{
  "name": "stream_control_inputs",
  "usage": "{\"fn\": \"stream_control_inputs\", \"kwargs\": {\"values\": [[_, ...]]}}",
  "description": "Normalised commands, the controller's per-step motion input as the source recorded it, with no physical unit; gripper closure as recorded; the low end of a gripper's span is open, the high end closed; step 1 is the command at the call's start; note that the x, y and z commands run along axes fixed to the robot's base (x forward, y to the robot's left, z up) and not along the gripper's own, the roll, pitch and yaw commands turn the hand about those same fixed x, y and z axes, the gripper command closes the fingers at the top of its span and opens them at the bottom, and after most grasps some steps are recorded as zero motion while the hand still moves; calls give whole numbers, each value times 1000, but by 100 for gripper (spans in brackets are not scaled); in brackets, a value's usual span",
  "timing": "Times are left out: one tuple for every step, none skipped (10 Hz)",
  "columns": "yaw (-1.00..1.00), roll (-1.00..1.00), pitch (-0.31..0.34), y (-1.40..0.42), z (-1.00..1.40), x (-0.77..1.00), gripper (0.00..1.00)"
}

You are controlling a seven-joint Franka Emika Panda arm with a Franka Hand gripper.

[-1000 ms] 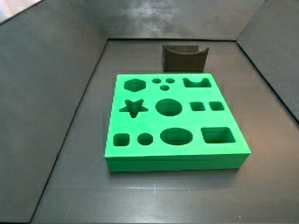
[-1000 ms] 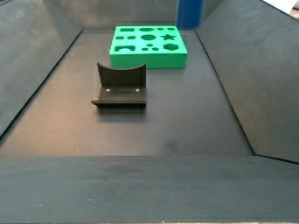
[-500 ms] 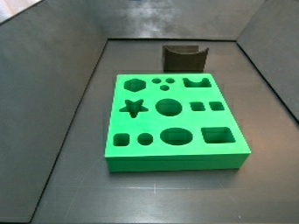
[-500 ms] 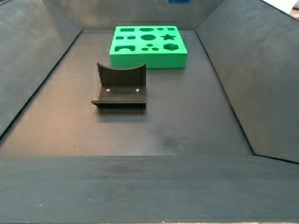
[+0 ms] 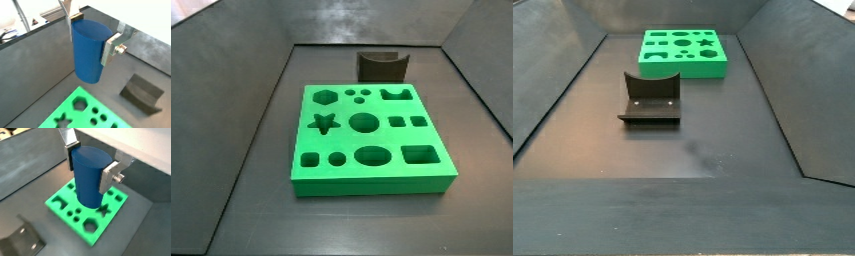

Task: Pick up the oval object. Move up. Move to above the board. Insert the oval object.
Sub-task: Move to above the board, then insert the oval object.

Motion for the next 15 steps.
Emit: {"fn": "stream_control_inputs", "kwargs": {"values": [[5,-3,137,-1000,245,187,100],[-5,7,134,-742,187,159,100],[-1,13,131,-536,138,137,100],[6,21,103,-265,73,100,100],[10,29,82,-175,52,72,100],[0,-11,0,-120,-226,174,100],[0,0,0,-234,-291,317,100],[0,11,-83,-291,-349,237,100],[-3,19,-73,-297,-357,266,100],[-20,39,-59,-317,-366,317,100],[-54,21,-76,-234,-394,271,100],[-71,39,-70,-254,-394,291,100],[-83,10,-56,-157,-377,351,100],[-89,14,-63,-151,-400,323,100],[-77,54,-66,-180,-440,294,100]]}}
